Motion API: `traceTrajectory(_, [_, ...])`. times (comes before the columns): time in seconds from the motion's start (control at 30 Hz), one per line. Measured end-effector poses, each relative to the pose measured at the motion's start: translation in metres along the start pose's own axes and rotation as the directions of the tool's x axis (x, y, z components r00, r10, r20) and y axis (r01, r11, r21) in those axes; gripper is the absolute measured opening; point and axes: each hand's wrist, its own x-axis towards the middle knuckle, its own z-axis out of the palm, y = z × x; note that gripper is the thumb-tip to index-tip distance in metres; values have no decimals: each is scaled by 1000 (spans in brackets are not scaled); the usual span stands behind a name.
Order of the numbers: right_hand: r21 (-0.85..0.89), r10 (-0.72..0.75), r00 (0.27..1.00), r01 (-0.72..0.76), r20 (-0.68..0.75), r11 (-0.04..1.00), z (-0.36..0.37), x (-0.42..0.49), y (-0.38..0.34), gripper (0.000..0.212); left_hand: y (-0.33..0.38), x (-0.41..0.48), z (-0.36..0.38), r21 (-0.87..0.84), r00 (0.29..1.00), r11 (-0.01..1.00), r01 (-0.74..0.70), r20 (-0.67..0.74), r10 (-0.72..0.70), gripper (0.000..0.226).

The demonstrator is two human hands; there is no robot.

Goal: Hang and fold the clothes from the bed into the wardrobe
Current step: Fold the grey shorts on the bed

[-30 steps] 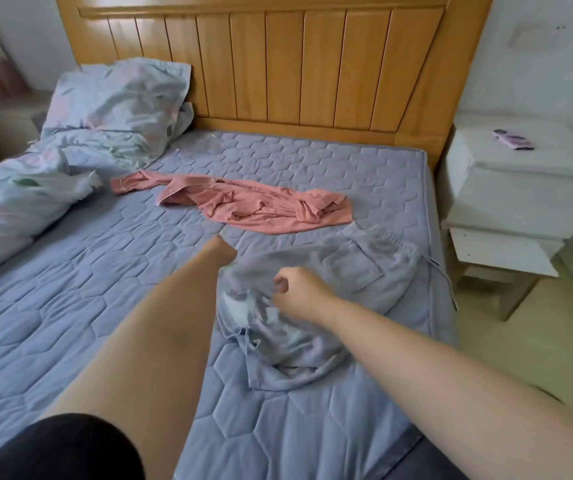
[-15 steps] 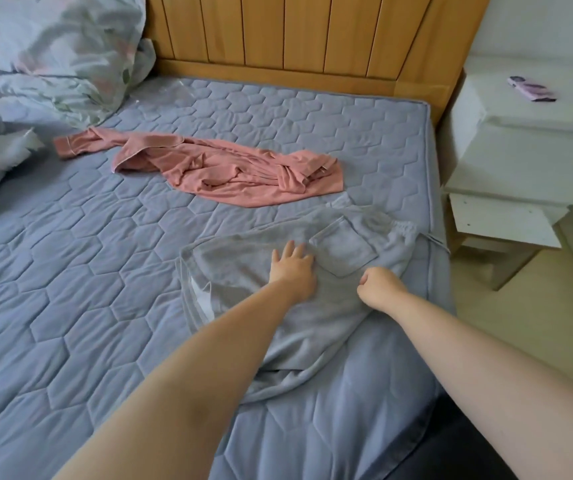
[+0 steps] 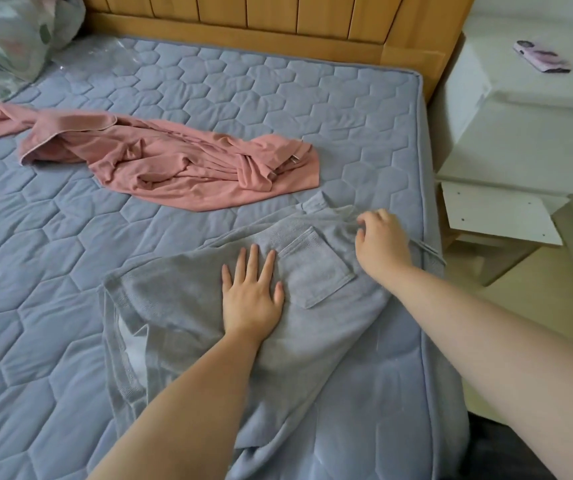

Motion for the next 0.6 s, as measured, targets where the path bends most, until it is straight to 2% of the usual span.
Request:
traceTrajectory(0.07, [6, -16, 998, 16, 64, 1000, 5, 30, 2, 35, 0, 1, 0, -3, 1000, 1000, -3, -15, 3, 64])
traceTrajectory(0.2, [-38, -15, 926, 32, 377, 999, 15, 71, -1, 64, 1, 5, -1, 4, 1000, 1000, -13, -2, 13, 64])
traceTrajectory(0.27, [-105, 9, 901, 40, 433, 994, 20, 80, -2, 61, 1, 6, -1, 8, 1000, 1000, -16, 0, 16, 63])
traceTrajectory(0.37, [-206, -46, 928, 130, 369, 970, 19, 90, 6, 37, 1, 5, -2, 11, 1000, 1000, -19, 0, 19, 62])
traceTrajectory(0.43, [-95, -85, 942, 122, 326, 988, 11, 95, 13, 20, 2, 5, -3, 10, 1000, 1000, -21, -2, 21, 61])
traceTrajectory(0.5, [132, -135, 949, 100, 284, 986, 0, 97, 16, 15, 2, 5, -3, 7, 1000, 1000, -21, 3, 21, 61])
traceTrajectory(0.57, [416, -130, 948, -2, 289, 910, -12, 98, 14, 14, 2, 4, -4, 0, 1000, 1000, -23, 1, 23, 61])
traceTrajectory(0.6, [552, -130, 935, -79, 330, 830, -16, 98, 12, 16, 2, 4, -5, -6, 1000, 1000, -22, -2, 22, 61])
